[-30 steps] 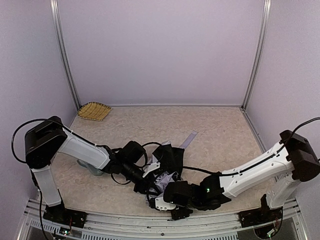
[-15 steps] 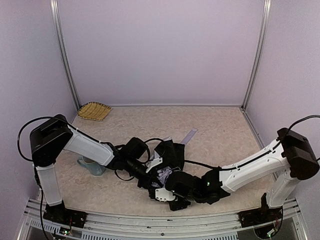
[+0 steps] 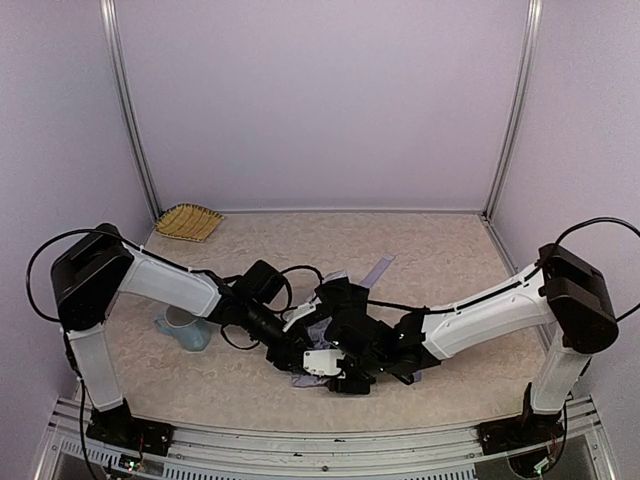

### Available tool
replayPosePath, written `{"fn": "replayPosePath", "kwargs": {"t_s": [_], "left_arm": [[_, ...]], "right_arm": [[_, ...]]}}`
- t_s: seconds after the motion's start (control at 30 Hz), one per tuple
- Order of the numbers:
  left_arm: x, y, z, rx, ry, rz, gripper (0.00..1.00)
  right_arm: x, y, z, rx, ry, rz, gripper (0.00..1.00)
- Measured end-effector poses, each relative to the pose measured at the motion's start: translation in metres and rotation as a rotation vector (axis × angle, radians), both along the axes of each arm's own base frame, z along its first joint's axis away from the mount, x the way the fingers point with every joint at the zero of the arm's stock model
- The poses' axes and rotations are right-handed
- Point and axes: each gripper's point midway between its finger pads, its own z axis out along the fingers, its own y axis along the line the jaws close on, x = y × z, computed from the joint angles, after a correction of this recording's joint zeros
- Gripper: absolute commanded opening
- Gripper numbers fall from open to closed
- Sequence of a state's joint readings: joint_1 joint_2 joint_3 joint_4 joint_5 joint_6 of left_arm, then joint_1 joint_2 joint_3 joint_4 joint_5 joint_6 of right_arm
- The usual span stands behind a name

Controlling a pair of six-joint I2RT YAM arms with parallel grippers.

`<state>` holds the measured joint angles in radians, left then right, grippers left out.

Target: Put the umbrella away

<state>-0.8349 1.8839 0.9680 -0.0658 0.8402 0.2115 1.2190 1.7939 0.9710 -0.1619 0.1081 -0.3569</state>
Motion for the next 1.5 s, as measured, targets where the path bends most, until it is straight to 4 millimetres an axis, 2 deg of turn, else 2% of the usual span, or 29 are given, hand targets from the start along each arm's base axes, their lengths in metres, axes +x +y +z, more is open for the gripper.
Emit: {"fn": "replayPosePath", "kwargs": {"t_s": [0.1,0.2,0.3,0.4,0.5,0.57,0.6,0.7,0.8,0.9,1.0,1.1,1.17,1.2,1.3,1.37,1.5], "left_arm": [[0.014,0.013,0.024,-0.049,-0.04,0.1,0.65],[0.029,0.03,0.063,-0.149,-0.178,0.228,0.64],[0.028,0.047,0.101,-0.27,-0.32,0.31,0.61],[0.01,0.059,0.133,-0.391,-0.505,0.337,0.6],[-0.046,0.052,0.142,-0.476,-0.652,0.203,0.61],[-0.084,0.051,0.134,-0.507,-0.735,0.092,0.63],[-0.093,0.051,0.127,-0.502,-0.765,0.06,0.64],[-0.099,0.049,0.102,-0.434,-0.843,0.014,0.67],[-0.096,0.042,0.076,-0.344,-0.882,-0.018,0.67],[-0.091,0.029,0.049,-0.251,-0.89,-0.057,0.67],[-0.084,0.014,0.036,-0.198,-0.877,-0.074,0.66],[-0.066,0.002,0.029,-0.154,-0.846,-0.029,0.63],[-0.048,0.001,0.025,-0.12,-0.816,0.022,0.6],[-0.037,0.002,0.022,-0.104,-0.783,0.043,0.59],[-0.029,0.001,0.018,-0.093,-0.69,0.051,0.49],[-0.028,-0.001,0.015,-0.086,-0.626,0.04,0.41],[-0.034,-0.009,0.007,-0.065,-0.497,-0.001,0.17]], "right_arm": [[0.002,-0.001,-0.001,0.018,0.048,-0.02,0.43],[0.003,-0.001,0.001,0.045,0.097,-0.03,0.4],[0.003,-0.003,0.002,0.067,0.155,-0.044,0.36],[0.002,-0.005,0.005,0.089,0.22,-0.051,0.35],[-0.005,-0.006,0.008,0.102,0.33,-0.041,0.34],[-0.013,-0.008,0.011,0.104,0.414,-0.026,0.34],[-0.019,-0.008,0.012,0.102,0.455,-0.015,0.34],[-0.04,-0.007,0.012,0.092,0.583,0.031,0.34],[-0.054,-0.006,0.011,0.092,0.686,0.065,0.35],[-0.058,-0.004,0.011,0.109,0.771,0.082,0.35],[-0.054,0.0,0.011,0.133,0.861,0.084,0.35],[-0.051,0.004,0.01,0.149,0.955,0.09,0.35],[-0.05,0.006,0.01,0.157,0.996,0.095,0.35],[-0.049,0.006,0.01,0.159,1.019,0.086,0.35],[-0.042,0.005,0.009,0.181,1.068,0.072,0.37],[-0.04,0.004,0.009,0.188,1.079,0.072,0.42],[-0.039,0.004,0.01,0.189,1.076,0.069,0.52]]}}
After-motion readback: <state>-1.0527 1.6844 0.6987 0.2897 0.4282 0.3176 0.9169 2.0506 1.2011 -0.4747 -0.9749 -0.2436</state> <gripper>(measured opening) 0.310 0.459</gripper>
